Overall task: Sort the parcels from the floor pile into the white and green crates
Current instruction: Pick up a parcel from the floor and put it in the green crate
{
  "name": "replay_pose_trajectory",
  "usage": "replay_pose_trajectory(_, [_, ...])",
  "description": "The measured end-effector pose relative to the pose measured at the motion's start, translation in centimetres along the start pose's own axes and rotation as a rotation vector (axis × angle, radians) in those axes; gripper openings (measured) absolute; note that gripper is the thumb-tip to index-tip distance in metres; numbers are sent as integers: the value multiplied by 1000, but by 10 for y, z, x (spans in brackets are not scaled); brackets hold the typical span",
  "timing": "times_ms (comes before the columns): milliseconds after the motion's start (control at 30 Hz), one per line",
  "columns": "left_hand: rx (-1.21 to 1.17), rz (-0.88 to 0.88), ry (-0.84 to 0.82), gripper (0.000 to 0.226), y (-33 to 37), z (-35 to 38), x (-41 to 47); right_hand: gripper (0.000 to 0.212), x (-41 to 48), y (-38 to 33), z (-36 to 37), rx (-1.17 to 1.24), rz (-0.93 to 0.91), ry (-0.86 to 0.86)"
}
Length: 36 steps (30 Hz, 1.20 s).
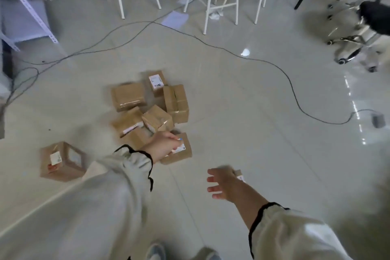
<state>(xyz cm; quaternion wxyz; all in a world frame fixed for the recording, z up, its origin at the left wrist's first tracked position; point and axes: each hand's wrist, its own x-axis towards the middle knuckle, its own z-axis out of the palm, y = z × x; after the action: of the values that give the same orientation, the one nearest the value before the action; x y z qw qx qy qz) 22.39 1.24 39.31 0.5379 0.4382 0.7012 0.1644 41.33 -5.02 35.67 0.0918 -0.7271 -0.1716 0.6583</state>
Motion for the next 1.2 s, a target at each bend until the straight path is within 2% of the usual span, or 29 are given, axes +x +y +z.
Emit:
replay_pose_trajectory(133, [68,7,-157,18,-60,113,92,10,120,60,-36,95,27,63])
replay_pose_trajectory(233, [124,36,-257,13,-104,200,156,11,204,102,-70,153,48,136])
replay_pose_trajectory(367, [199,113,-320,11,-153,307,226,9,301,155,-132,174,67,178])
replay_pose_trajectory(500, [279,185,-362,8,-181,374,266,15,363,197,-173,175,94,244])
replay_pose_trajectory(667, [278,148,-365,29,-207,406,292,23,405,238,-175,232,167,218])
replay_pose_trajectory(767, [274,158,-298,42,-211,417,301,23,420,251,-171,275,159,288])
replay_pose_trajectory(900, [229,214,-326,30,-214,433,305,12,433,245,-170,332,51,469])
replay_pose_trajectory(1100, [256,223,-311,4,-217,431,318,15,442,221,-161,372,-85,506])
replay_pose_trajectory(1133, [271,216,-286,4,-220,425,321,16,442,217,-156,373,-130,514])
replay_pose_trajectory(1200, [341,156,-247,22,-228,407,328,22,444,208,-147,328,-253,512])
